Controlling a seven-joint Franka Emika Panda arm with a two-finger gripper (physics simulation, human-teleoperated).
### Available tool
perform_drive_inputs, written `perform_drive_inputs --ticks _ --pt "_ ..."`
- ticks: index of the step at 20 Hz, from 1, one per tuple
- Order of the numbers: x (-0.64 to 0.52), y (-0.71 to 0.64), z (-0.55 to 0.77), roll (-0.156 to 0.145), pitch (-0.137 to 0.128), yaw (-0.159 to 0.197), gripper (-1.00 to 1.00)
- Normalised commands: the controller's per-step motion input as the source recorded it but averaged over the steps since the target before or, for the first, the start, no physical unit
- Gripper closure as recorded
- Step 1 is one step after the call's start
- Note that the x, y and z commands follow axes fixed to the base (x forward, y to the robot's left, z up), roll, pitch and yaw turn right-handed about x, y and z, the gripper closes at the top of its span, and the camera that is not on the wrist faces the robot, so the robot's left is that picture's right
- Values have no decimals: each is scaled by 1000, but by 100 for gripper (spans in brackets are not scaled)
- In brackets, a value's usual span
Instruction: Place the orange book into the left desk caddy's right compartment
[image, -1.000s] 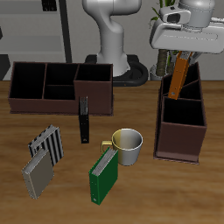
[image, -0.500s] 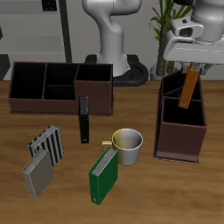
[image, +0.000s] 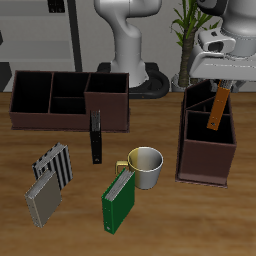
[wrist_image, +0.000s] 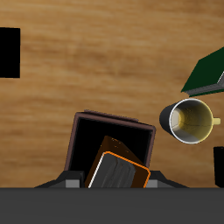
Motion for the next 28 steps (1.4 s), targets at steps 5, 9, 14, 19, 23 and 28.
perform_drive_inputs --ticks 5,9,14,19,23,28 --pt "106 -90 -204 -8 4 -7 100" --pt "43 -1 -195 4 11 4 100" --pt "36 55 -280 14 15 21 100" --pt "17 66 -306 15 31 4 100" --pt "15 61 -250 10 28 1 100" --pt "-117 202 -545 49 99 -50 100"
